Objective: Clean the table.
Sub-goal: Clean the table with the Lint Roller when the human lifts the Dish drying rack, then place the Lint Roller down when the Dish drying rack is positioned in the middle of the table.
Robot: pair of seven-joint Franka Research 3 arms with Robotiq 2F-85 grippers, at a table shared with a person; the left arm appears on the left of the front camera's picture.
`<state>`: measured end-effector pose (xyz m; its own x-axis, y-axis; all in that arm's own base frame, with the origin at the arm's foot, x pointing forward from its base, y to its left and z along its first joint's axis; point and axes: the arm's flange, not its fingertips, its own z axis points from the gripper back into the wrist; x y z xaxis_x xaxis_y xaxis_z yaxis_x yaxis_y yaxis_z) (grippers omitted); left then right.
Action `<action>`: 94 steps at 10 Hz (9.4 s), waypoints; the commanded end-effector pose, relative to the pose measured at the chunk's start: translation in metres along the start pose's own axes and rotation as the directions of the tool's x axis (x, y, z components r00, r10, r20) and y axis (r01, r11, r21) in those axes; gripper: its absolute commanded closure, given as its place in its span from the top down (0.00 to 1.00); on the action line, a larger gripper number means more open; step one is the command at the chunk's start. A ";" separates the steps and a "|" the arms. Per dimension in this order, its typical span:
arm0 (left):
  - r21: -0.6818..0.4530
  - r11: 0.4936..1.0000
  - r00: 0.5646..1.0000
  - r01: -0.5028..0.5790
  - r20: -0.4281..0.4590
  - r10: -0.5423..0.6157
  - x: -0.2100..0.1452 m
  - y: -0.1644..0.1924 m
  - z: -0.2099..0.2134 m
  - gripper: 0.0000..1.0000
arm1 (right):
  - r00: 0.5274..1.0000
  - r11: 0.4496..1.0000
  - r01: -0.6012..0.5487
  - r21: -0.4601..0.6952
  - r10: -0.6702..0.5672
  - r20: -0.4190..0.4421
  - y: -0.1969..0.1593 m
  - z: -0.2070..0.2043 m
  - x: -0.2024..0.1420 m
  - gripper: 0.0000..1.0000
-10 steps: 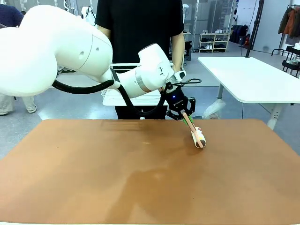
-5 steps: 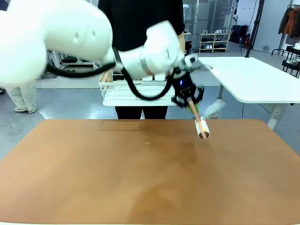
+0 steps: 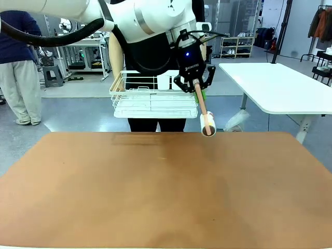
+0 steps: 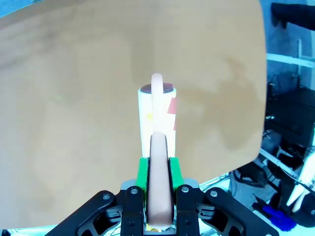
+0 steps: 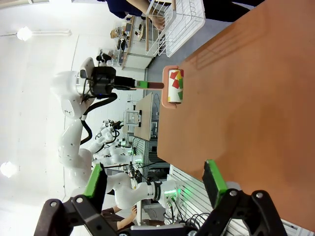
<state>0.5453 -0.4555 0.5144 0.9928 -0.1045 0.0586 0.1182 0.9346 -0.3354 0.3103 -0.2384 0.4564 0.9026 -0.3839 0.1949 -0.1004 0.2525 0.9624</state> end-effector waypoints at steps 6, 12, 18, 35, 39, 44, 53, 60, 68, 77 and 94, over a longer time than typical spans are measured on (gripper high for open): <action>0.197 0.953 0.961 0.229 0.110 -0.254 -0.189 0.231 0.105 0.21 | 1.000 1.000 -0.003 0.013 0.003 0.003 0.004 0.000 -0.001 1.00; 0.245 0.969 0.977 0.034 0.195 -0.084 -0.227 0.343 0.105 0.21 | 1.000 1.000 -0.003 0.013 0.003 0.003 0.004 0.000 -0.001 1.00; 0.236 0.971 0.986 -0.026 0.166 -0.014 -0.230 0.367 0.106 0.21 | 1.000 1.000 -0.003 0.013 0.003 0.003 0.004 0.000 -0.001 1.00; 0.236 0.971 0.986 -0.026 0.166 -0.014 -0.230 0.367 0.106 0.21 | 1.000 1.000 -0.003 0.013 0.003 0.003 0.004 0.000 -0.001 1.00; 0.236 0.971 0.986 -0.026 0.166 -0.014 -0.230 0.367 0.106 0.21 | 1.000 1.000 -0.003 0.013 0.003 0.003 0.004 0.000 -0.001 1.00; 0.236 0.971 0.986 -0.026 0.166 -0.014 -0.230 0.367 0.106 0.21 | 1.000 1.000 -0.003 0.013 0.003 0.003 0.004 0.000 -0.001 1.00; 0.236 0.971 0.986 -0.026 0.166 -0.014 -0.230 0.367 0.106 0.21 | 1.000 1.000 -0.003 0.013 0.003 0.003 0.004 0.000 -0.001 1.00; -0.084 0.753 0.715 -0.652 0.262 0.648 -0.125 0.412 0.117 0.21 | 1.000 1.000 -0.003 0.013 0.003 0.003 0.004 0.000 -0.001 1.00; -0.369 0.400 0.216 -0.839 0.450 0.866 -0.085 0.429 0.033 0.21 | 1.000 1.000 -0.003 0.013 0.003 0.003 0.004 0.000 -0.001 1.00; -0.458 0.153 -0.027 -0.876 0.363 0.932 -0.077 0.452 -0.012 0.21 | 1.000 1.000 -0.003 0.013 0.003 0.003 0.004 0.000 -0.001 1.00; -0.180 -0.041 -0.110 -0.983 0.393 0.913 -0.088 0.437 0.021 1.00 | 1.000 1.000 -0.003 0.013 0.003 0.003 0.004 0.000 -0.001 1.00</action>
<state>0.5045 -0.0238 0.3709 0.0227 0.9988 0.0433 -0.9681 0.0328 -0.2485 0.3101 -0.2380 0.4566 0.9034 -0.3823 0.1944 -0.1013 0.2501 0.9629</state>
